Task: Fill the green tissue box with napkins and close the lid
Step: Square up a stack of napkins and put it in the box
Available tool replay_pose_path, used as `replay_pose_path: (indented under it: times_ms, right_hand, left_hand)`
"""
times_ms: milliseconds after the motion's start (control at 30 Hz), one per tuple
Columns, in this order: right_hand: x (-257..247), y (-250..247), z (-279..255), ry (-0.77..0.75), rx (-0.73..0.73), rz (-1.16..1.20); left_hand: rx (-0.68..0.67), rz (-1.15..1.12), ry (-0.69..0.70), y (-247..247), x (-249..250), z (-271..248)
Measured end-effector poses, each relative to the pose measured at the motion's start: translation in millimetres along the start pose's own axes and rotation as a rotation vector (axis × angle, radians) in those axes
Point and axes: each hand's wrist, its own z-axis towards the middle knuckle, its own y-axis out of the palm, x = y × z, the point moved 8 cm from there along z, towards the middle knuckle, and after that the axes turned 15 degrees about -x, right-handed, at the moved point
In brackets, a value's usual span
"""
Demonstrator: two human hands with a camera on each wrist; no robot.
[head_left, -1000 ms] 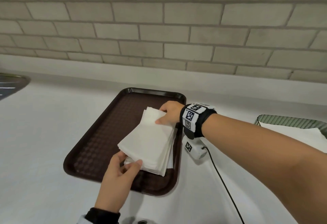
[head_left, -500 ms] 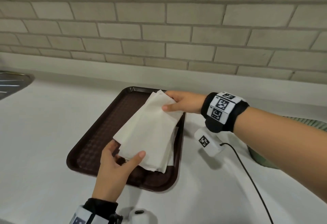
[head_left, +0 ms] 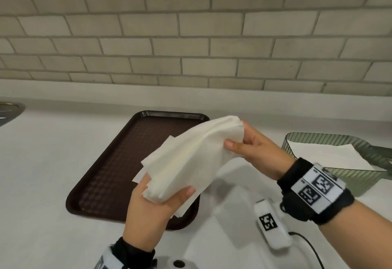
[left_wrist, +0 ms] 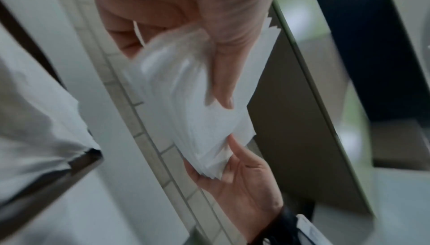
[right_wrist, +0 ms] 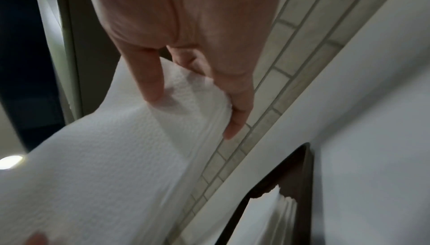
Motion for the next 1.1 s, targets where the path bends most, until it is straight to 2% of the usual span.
replay_pose_path:
  times_ms: [133,367,600,700,867,1100]
  right_hand:
    - [10.2,-15.7,-73.2,-0.063,0.17,0.12]
    - [40.1,-40.0,-192.1,0.118,0.46,0.023]
    - [51.0,-54.3,-254.2,0.199,0.619,-0.054]
    - [58.0,-65.9,-271.2,0.257,0.627,-0.089]
    - [67.0,-87.0,-289.3,0.325,0.556,-0.07]
    - [73.7,-109.6,-299.7,0.355,0.434,0.035]
  left_hand:
    - [-0.187,0.089,-0.004,47.2,12.5,1.0]
    - [-0.529,0.223,-0.039,130.5,12.4,0.2]
    - [-0.646,0.339,-0.083,185.5,-3.5,7.0]
    - [-0.677,0.368,-0.094,201.5,-10.7,8.8]
    - [-0.688,0.409,-0.11,228.0,-12.0,5.3]
    - [-0.604,0.381,-0.161,253.5,-10.2,1.7]
